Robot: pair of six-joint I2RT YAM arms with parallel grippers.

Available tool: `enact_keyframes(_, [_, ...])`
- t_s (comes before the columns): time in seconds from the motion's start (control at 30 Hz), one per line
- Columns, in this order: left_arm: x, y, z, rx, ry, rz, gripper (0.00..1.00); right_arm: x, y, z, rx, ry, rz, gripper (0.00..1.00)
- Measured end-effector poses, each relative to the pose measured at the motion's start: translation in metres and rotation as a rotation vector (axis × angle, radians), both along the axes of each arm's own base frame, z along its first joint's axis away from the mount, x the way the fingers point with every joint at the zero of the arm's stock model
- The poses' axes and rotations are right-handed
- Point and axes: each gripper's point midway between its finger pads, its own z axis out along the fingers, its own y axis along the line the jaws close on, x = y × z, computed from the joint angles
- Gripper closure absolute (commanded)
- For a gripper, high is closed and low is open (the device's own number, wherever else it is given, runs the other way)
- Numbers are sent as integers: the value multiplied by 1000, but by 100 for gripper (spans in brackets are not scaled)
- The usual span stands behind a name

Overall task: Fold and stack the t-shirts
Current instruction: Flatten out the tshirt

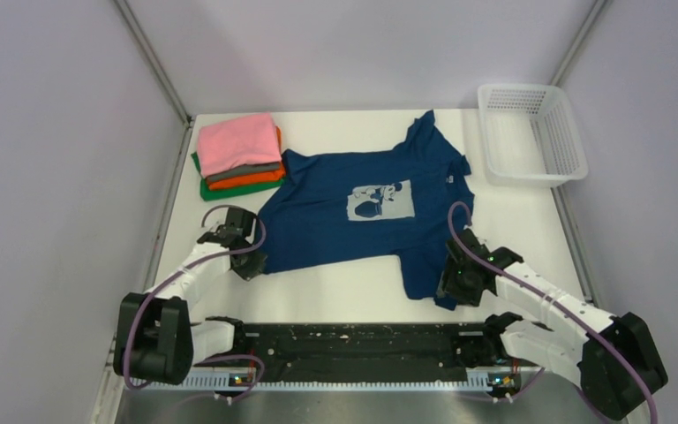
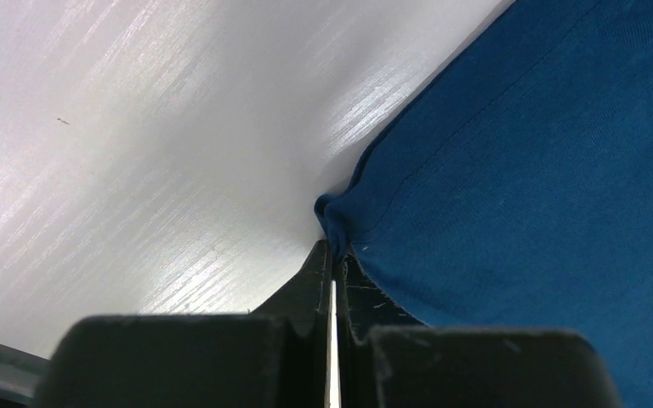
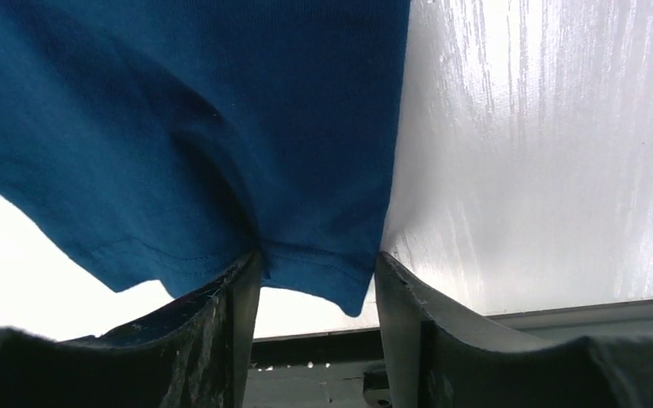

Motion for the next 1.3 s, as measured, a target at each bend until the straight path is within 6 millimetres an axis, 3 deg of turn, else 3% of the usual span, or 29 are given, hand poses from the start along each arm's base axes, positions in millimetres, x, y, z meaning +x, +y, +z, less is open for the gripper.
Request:
enact_keyframes(0.1, [0, 0, 0, 1, -1, -4, 100, 2, 1, -1, -1, -6, -12, 63])
enact_keyframes(0.13, [-1, 0, 0, 2, -1, -6, 100, 3, 2, -1, 0, -10, -16, 70])
enact_keyframes(0.2, [-2, 1, 1, 5, -1, -13, 100, 4, 1, -2, -4, -14, -26, 95])
enact_keyframes(0.23, [-3, 1, 1, 6, 0, -17, 100, 5, 1, -3, -2, -18, -34, 100])
enact_keyframes(0.43, [-5, -1, 18, -3, -42, -57, 100, 12, 5, 2, 18, -70, -37, 100])
enact_keyframes(0.53, [2, -5, 44, -18, -96, -88, 100, 24, 6, 22, 23, -140, -36, 100])
enact_keyframes(0.63, [16, -11, 87, -41, -214, -121, 100, 57, 14, 79, 64, -315, -41, 100])
enact_keyframes(0.7, [26, -16, 125, -64, -326, -150, 100, 83, 18, 136, 100, -482, -56, 100])
enact_keyframes(0.9, [40, -31, 230, -131, -611, -218, 100, 115, -2, 286, 114, -890, -117, 100])
enact_keyframes(1.0, [43, -35, 283, -143, -720, -243, 100, 116, -19, 356, 109, -1069, -154, 100])
enact_keyframes(1.13, [38, -34, 360, -140, -879, -258, 100, 102, -42, 431, 97, -1252, -193, 100])
enact_keyframes(1.3, [5, -32, 456, -142, -1102, -287, 100, 67, -71, 515, 114, -1449, -219, 100])
